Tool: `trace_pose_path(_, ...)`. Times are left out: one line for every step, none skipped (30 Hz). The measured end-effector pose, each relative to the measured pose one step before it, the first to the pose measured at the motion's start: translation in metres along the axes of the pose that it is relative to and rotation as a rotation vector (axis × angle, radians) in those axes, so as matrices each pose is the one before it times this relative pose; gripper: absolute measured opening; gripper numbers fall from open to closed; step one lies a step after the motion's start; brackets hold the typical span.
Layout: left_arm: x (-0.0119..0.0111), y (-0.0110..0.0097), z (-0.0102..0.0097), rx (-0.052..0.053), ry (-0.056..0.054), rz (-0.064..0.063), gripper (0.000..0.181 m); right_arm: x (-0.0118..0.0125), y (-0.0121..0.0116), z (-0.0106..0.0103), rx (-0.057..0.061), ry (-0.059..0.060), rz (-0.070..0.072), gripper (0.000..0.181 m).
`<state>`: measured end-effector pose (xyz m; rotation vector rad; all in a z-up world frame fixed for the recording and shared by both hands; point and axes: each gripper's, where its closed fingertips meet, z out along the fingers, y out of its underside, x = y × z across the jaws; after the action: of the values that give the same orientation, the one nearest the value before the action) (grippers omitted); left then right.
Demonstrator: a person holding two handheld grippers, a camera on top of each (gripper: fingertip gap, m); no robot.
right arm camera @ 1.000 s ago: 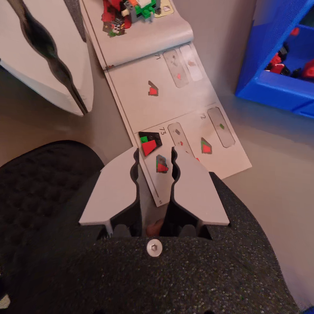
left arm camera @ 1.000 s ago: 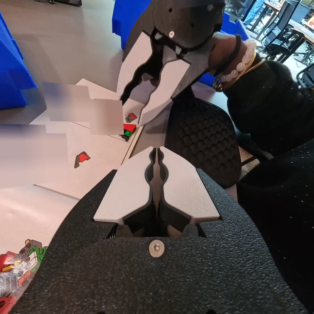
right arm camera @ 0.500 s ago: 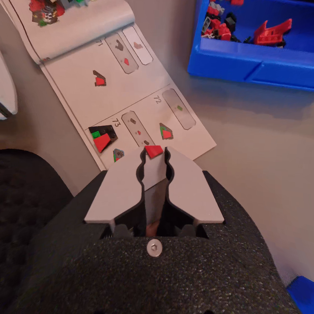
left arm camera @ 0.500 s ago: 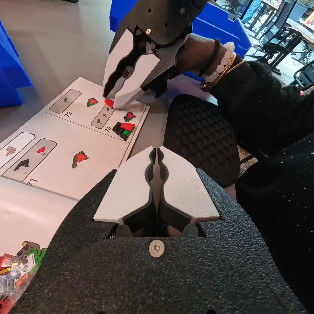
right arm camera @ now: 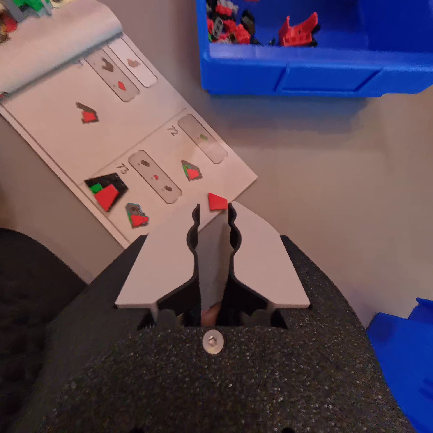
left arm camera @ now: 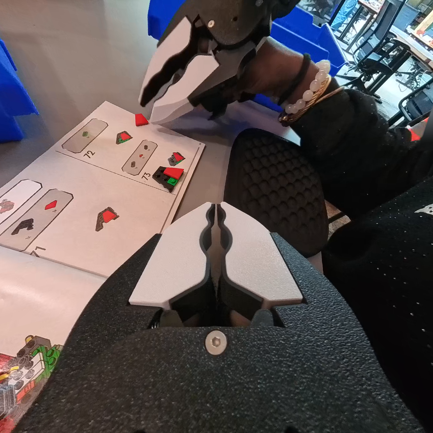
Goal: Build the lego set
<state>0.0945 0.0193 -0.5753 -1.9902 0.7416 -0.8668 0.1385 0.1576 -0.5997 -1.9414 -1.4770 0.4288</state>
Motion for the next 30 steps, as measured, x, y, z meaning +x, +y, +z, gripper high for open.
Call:
trace_pose_path(-0.00032,-0.00025,-0.00026,0.0024,-0.0003,-0.0021,0.001,-0.00807,-0.00645,-0.00270,0.0198,-0.0270,-0.0105,0.023)
trace_pose_path(-0.00013,-0.00024,-0.00019,0.0022,0.0004,-0.0026,0.001,-0.01531,-0.00844,-0.00178,0.0297,-0.0626,-0.0220,0.025)
trace_pose_path(-0.00021,-0.00015,-0.00012,0.0014,0.0008,-0.0033,0.001,-0.02127,-0.00803,0.00018,0.0289,-0.0916,-0.0366,0.029)
trace_pose_path(-0.00016,0.00000,0.00004,0.0002,0.0011,-0.0033,0.001,-0.02056,-0.00464,0.00276,0.0100,-0.0861,-0.0443,0.034)
trace_pose_path(-0.00004,0.00000,0.00000,-0.0002,0.0014,-0.0022,0.001,-0.01383,-0.00026,0.00454,-0.0142,-0.0500,-0.0438,0.038)
trace_pose_path(0.00007,0.00005,0.00009,-0.0005,0.0015,-0.0007,0.001,-0.00583,0.00281,0.00450,-0.0288,-0.0101,-0.0362,0.039)
trace_pose_path(0.00016,0.00008,0.00012,-0.0012,0.0013,0.0006,0.001,-0.00120,0.00359,0.00404,-0.0257,0.0054,-0.0240,0.037)
trace_pose_path(0.00029,0.00023,0.00007,-0.0018,0.0011,0.0015,0.001,-0.00037,0.00291,0.00403,-0.0136,-0.0026,-0.0060,0.033)
trace_pose_path(0.00026,0.00028,0.00028,-0.0022,0.0011,0.0020,0.001,-0.00017,0.00255,0.00335,-0.0091,-0.0124,0.0122,0.032)
trace_pose_path(0.00035,0.00026,0.00026,-0.0024,0.0007,0.0024,0.001,0.00186,0.00054,0.00157,0.0025,-0.0031,0.0170,0.030)
trace_pose_path(0.00032,0.00010,0.00010,-0.0012,0.0007,0.0027,0.001,0.00169,-0.00118,0.00015,0.0102,-0.0060,0.0129,0.028)
trace_pose_path(0.00025,-0.00011,-0.00005,0.0008,-0.0004,0.0025,0.001,0.00099,-0.00054,0.00016,0.0018,-0.0086,0.0086,0.026)
trace_pose_path(-0.00001,-0.00008,-0.00017,0.0012,-0.0009,0.0013,0.001,0.00062,0.00005,0.00034,-0.0057,-0.0076,-0.0008,0.024)
trace_pose_path(-0.00004,-0.00010,-0.00008,0.0011,0.0002,-0.0007,0.001,-0.00021,-0.00061,0.00041,-0.0061,-0.0075,-0.0121,0.024)
trace_pose_path(-0.00015,-0.00014,0.00001,0.0010,0.0009,-0.0023,0.001,-0.00003,-0.00058,0.00042,-0.0108,-0.0035,-0.0190,0.023)
trace_pose_path(-0.00003,0.00000,0.00000,-0.0002,0.0013,-0.0025,0.001,0.00065,-0.00114,0.00036,-0.0114,0.0001,-0.0151,0.023)
trace_pose_path(-0.00008,0.00000,0.00007,-0.0003,0.0009,-0.0016,0.001,0.00131,-0.00303,0.00062,-0.0044,0.0013,-0.0080,0.023)
trace_pose_path(0.00001,-0.00004,-0.00005,0.0004,0.0002,-0.0005,0.001,0.00057,-0.00521,0.00090,0.0052,-0.0034,-0.0022,0.023)
trace_pose_path(0.00008,-0.00006,0.00006,-0.0001,-0.0006,0.0009,0.001,-0.00020,-0.00714,0.00197,0.0128,-0.0056,-0.0006,0.023)
trace_pose_path(-0.00002,0.00010,-0.00002,-0.0002,-0.0007,0.0018,0.001,0.00007,-0.00775,0.00305,0.0136,0.0014,-0.0041,0.023)
trace_pose_path(0.00013,-0.00012,0.00001,0.0009,-0.0001,0.0013,0.001,0.00204,-0.00638,0.00383,0.0037,0.0207,0.0023,0.023)
trace_pose_path(0.00003,-0.00014,-0.00010,0.0010,0.0000,0.0002,0.001,0.00341,-0.00374,0.00462,-0.0141,0.0344,0.0238,0.023)
trace_pose_path(-0.00008,-0.00009,-0.00016,0.0011,0.0003,-0.0008,0.001,0.00311,-0.00048,0.00428,-0.0323,0.0372,0.0458,0.023)
trace_pose_path(-0.00001,-0.00037,-0.00023,0.0029,0.0010,-0.0016,0.001,0.00058,0.00179,0.00303,-0.0388,0.0295,0.0569,0.023)
trace_pose_path(-0.00006,-0.00046,-0.00028,0.0040,0.0004,-0.0018,0.001,-0.00239,0.00221,0.00146,-0.0268,0.0176,0.0604,0.023)
trace_pose_path(-0.00016,-0.00048,-0.00051,0.0042,-0.0003,-0.0018,0.001,-0.00479,0.00091,0.00022,-0.0044,0.0016,0.0530,0.022)
trace_pose_path(-0.00021,-0.00059,-0.00042,0.0054,0.0002,-0.0025,0.001,-0.00441,0.00006,-0.00018,0.0128,0.0021,0.0369,0.023)
trace_pose_path(-0.00029,-0.00065,-0.00041,0.0048,0.0010,-0.0040,0.001,-0.00067,0.00106,-0.00020,0.0110,0.0211,0.0184,0.023)
trace_pose_path(-0.00012,-0.00012,-0.00019,0.0016,0.0025,-0.0046,0.001,-0.00009,0.00151,0.00017,0.0058,0.0174,0.0025,0.025)
trace_pose_path(0.00009,0.00002,0.00003,-0.0004,0.0037,-0.0031,0.001,-0.00281,0.00017,-0.00022,0.0101,-0.0084,-0.0060,0.032)
